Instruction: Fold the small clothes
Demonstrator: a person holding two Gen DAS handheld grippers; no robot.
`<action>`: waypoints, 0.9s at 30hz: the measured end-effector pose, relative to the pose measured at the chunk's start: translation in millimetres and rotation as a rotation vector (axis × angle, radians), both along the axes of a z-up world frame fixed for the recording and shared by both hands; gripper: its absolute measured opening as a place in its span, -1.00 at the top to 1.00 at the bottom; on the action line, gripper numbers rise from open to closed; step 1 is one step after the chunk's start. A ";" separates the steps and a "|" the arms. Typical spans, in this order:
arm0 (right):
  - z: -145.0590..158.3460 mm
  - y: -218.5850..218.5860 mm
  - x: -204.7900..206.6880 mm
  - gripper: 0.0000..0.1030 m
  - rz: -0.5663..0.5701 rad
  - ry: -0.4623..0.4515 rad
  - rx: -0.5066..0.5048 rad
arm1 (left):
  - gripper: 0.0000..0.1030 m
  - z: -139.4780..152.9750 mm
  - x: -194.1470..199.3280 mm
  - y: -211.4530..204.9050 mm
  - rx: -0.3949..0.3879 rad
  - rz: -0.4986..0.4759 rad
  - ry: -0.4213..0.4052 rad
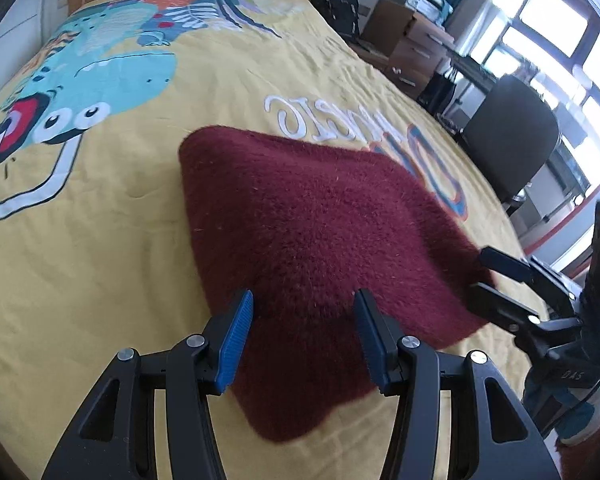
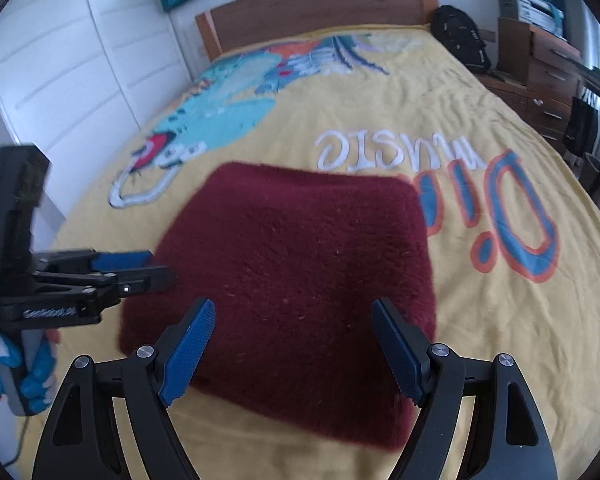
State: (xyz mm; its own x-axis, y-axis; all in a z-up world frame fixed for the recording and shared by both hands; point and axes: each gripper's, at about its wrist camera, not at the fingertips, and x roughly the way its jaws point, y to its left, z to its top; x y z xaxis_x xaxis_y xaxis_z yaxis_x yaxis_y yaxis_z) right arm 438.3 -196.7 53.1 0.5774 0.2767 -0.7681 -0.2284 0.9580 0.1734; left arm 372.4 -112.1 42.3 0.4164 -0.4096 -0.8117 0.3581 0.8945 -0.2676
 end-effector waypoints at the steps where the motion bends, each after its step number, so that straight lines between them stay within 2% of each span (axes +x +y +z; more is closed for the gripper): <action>1: -8.4 0.5 4.7 -0.58 0.005 0.008 -0.019 | 0.10 -4.4 0.4 -4.6 0.022 -0.010 -0.011; 4: -30.0 -8.2 10.9 -0.58 0.004 0.029 -0.052 | 0.07 -16.4 -0.5 -14.0 0.039 -0.038 -0.015; 9: -48.5 -32.3 2.7 -0.58 0.016 0.045 -0.028 | -0.02 -31.2 -17.9 -35.9 0.090 -0.116 -0.034; 15: -64.8 -40.7 -11.5 -0.61 0.025 0.044 -0.014 | -0.03 -43.7 -32.6 -33.9 0.083 -0.113 -0.049; 19: -66.7 -43.4 -6.3 -0.61 0.002 0.062 0.003 | -0.11 -48.0 -22.9 -38.3 0.106 -0.117 -0.049; 24: -38.8 -45.8 -3.5 -0.62 -0.014 0.064 0.018 | -0.18 -25.3 -11.7 -22.5 -0.001 -0.054 -0.012; 27: -24.5 -49.1 6.0 -0.62 -0.034 0.048 0.011 | -0.33 -12.0 -6.6 -0.2 -0.070 0.016 -0.013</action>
